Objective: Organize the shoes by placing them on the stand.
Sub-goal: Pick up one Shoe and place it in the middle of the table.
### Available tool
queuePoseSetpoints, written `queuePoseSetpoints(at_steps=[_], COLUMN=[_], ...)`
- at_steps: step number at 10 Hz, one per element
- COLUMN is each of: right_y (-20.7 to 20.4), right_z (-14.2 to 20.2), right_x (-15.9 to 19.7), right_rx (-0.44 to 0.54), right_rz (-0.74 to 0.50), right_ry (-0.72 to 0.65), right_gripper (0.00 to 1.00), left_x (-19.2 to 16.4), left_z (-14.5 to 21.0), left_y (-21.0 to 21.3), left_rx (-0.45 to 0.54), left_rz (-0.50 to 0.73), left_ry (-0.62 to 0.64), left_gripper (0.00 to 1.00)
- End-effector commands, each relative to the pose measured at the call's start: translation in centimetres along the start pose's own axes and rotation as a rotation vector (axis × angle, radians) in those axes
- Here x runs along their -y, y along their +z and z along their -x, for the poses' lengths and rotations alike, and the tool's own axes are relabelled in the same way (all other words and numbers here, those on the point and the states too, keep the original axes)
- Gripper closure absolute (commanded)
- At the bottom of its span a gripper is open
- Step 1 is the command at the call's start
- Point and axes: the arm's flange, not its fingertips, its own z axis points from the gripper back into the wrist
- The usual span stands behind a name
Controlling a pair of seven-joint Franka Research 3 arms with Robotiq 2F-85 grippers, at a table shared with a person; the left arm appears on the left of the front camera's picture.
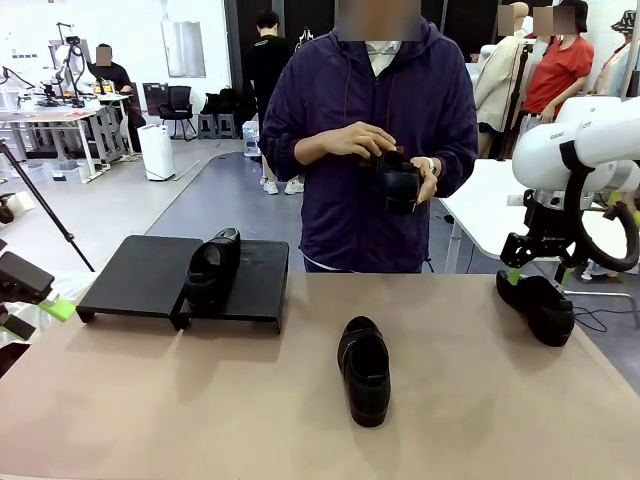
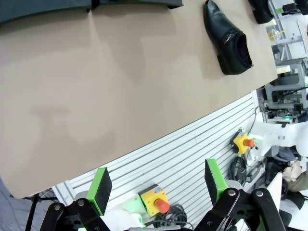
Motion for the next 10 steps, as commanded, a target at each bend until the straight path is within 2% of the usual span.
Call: queuePoseSetpoints(at_steps=[1,6,10], right_y=[-1.9,-6.1,-7.7], right_z=[0.0,-0.8,-1.4], right_x=[0.5,2.1,3.2], right_rx=[0.117,0.233,0.227], right_rz=[-0.01,-0.105,-0.086], right_ry=[0.043,0.119,0.09], right_gripper=[0.0,0.0,0.0], left_x=[0.0,0.0,0.0], left_z=[0.2,0.2,0.2], left_y=[-0.1,-0.1,-0.1], left_rx=[0.005,0.005,0.005], left_rz=[0.019,0.019,0.019], left_ry=[0.005,0.005,0.005], left_gripper=[0.0,0.0,0.0])
